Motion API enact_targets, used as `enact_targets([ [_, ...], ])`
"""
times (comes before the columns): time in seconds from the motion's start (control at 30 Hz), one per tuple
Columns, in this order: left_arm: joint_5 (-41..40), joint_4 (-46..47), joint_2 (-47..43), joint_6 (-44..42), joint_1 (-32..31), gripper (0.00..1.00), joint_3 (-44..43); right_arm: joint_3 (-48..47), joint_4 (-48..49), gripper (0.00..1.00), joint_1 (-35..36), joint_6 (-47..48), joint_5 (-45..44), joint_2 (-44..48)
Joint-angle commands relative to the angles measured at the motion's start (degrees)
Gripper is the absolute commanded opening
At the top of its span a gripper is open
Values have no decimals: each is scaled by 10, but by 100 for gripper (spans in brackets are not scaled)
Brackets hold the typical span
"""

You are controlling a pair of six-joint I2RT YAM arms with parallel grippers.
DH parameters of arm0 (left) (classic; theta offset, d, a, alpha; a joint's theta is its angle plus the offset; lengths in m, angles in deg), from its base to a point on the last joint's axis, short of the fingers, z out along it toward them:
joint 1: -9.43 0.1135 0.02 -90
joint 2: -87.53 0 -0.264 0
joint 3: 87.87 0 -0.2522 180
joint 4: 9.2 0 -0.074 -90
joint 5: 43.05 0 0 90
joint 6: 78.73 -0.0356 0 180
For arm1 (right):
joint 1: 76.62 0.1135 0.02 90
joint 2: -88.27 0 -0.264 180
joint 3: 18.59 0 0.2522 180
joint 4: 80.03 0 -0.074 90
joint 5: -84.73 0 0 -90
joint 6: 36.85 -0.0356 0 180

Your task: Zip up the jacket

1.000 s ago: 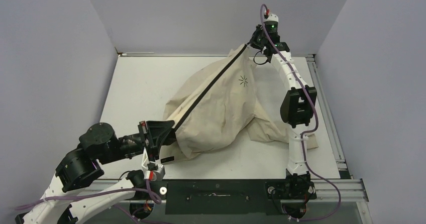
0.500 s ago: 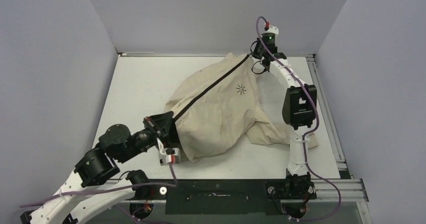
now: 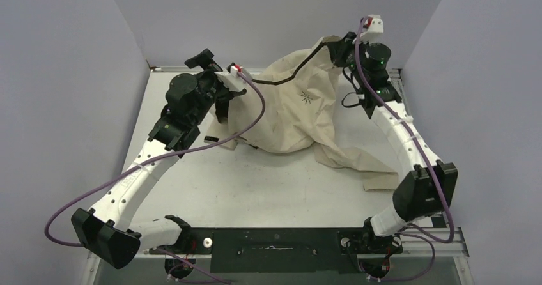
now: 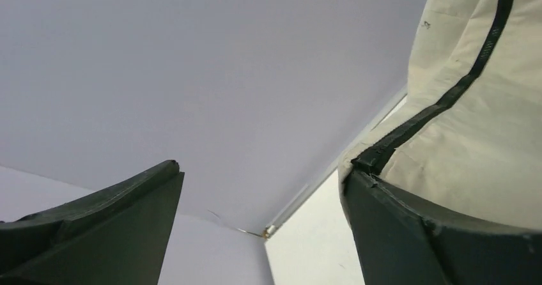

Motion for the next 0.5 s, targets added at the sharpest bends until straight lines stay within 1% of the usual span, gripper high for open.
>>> enact_targets([
  [0.0, 19, -77, -6, 123, 13, 96, -36, 110, 12, 6, 49, 44, 108, 66],
  [0.07, 49, -135, -15, 166, 16, 96, -26, 166, -14, 13, 76, 56, 144, 88],
  [0.1, 66, -158, -19, 183, 20, 96, -24, 193, -19, 19, 87, 55, 169, 95],
  [0.17, 73, -185, -27, 231, 34, 96, -27, 245, -35, 35, 99, 44, 234, 103],
  [0.2, 73, -205, -27, 254, 42, 96, -33, 254, -57, 42, 105, 42, 258, 106],
  [0.23, 95, -254, -24, 259, 46, 96, -47, 268, -83, 50, 113, 46, 283, 108],
  [0.27, 132, -332, -14, 231, 47, 96, -73, 274, -113, 63, 120, 55, 291, 114],
  [0.3, 184, -434, -4, 165, 47, 96, -110, 278, -137, 77, 126, 62, 288, 121],
  [0.33, 217, -492, 2, 121, 47, 96, -125, 279, -156, 84, 129, 68, 280, 129],
  [0.4, 214, -501, 1, 162, 50, 96, -134, 273, -176, 90, 128, 67, 256, 154],
  [0.43, 227, -506, -2, 167, 55, 96, -138, 264, -184, 94, 126, 66, 246, 165],
  [0.47, 246, -511, -6, 167, 61, 96, -142, 252, -189, 95, 123, 65, 240, 175],
])
